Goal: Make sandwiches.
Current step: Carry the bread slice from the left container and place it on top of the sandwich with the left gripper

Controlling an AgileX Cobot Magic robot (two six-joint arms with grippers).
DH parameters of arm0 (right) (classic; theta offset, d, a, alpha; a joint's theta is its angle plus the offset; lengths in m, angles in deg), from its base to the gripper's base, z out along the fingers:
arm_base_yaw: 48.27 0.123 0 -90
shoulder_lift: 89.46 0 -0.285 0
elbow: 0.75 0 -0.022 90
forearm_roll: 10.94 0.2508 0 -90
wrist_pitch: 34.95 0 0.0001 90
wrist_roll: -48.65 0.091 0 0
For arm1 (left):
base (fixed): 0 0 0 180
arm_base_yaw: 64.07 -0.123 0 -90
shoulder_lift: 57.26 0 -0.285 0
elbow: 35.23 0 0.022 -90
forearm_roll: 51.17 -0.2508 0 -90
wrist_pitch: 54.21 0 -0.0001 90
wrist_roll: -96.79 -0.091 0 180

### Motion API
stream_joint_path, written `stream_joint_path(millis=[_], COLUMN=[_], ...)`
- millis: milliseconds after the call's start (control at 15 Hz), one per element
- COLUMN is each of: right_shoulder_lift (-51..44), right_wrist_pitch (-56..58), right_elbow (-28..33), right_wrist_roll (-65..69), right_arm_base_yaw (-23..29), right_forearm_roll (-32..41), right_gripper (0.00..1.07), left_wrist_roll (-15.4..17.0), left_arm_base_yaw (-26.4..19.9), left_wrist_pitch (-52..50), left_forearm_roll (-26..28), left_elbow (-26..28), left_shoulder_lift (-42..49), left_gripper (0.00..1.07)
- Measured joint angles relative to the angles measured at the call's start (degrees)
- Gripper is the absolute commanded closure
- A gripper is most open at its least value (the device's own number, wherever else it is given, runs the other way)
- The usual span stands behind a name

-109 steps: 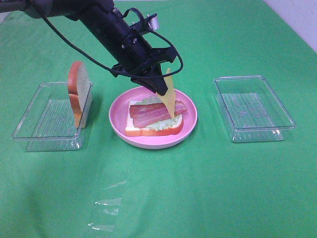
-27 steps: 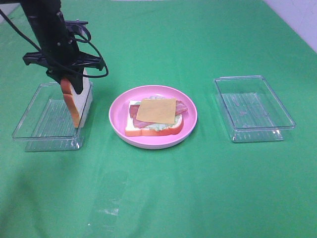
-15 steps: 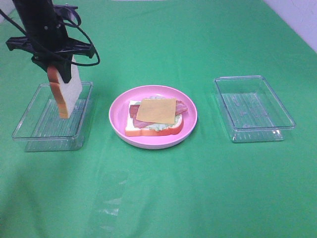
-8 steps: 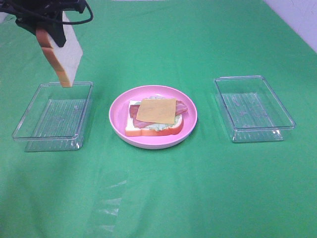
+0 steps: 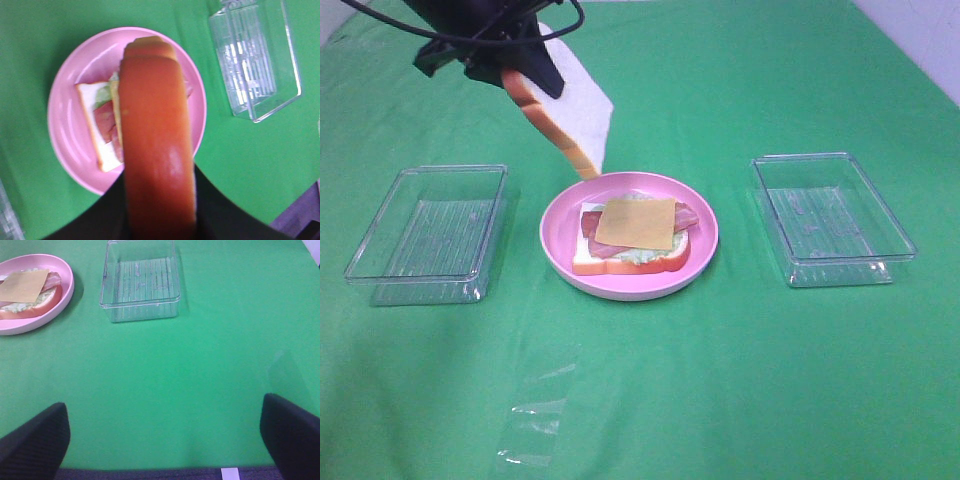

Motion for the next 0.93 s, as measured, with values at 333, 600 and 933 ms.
stream_joint_path(millis=[333,600,933], right_shoulder_lift=[0.0,0.0,0.0], right_wrist_pitch=[0.0,0.0,0.0], right_elbow=[0.0,0.0,0.0], right_wrist_roll=[0.0,0.0,0.0], right_arm_base_yaw=[0.0,0.0,0.0], right_forearm_roll=[0.0,0.0,0.0], right_gripper=[0.09,0.09,0.09], left_wrist_roll=[-16.5,-19.4,-18.9], left_arm_base_yaw=[0.4,3.6,7.4], left_wrist_pitch=[-11.0,-16.2,-19.3], left_forearm_roll=[22.1,25.9,26.9], left_elbow=[-9.2,-13.0,-13.2], left_shoulder_lift=[-3.4,-4.6,-8.3], left_gripper=[1.07,1.07,1.07])
